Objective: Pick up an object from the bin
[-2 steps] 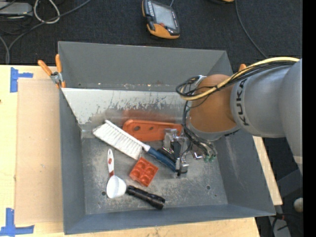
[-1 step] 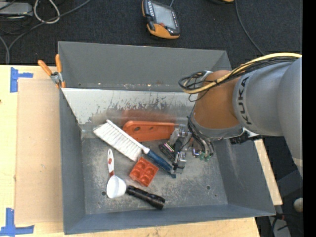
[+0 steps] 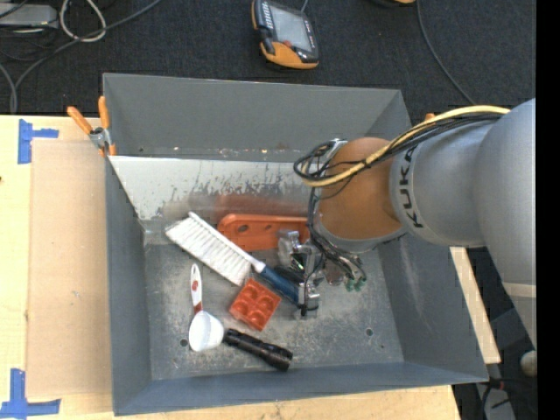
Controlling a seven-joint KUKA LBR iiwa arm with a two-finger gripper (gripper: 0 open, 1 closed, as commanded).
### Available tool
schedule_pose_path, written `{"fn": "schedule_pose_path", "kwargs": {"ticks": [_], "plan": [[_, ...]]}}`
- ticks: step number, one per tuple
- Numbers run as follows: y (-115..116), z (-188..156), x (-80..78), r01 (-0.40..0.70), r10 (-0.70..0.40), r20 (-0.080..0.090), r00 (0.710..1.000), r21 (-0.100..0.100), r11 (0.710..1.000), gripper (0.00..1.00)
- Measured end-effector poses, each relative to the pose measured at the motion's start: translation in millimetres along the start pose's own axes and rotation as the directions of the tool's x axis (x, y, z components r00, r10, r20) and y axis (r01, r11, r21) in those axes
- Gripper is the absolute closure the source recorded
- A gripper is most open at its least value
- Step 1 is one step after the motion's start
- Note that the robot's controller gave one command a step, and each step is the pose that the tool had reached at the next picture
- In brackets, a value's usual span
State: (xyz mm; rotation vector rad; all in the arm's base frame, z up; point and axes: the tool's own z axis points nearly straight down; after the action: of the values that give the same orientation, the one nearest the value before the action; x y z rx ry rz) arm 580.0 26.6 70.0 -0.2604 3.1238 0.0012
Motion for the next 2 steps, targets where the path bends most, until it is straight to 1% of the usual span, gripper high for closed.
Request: {"fn": "schedule_pose_path", "kwargs": {"ticks": [1,2], "plan": [[-24,0,-9.2,-0.377,0.377,-0.002,0.926,0.001,0.926,0.00],[-5,-4,-5.4,-0.030,0.030,0.010,0.999,0.001,1.000,1.00]]}}
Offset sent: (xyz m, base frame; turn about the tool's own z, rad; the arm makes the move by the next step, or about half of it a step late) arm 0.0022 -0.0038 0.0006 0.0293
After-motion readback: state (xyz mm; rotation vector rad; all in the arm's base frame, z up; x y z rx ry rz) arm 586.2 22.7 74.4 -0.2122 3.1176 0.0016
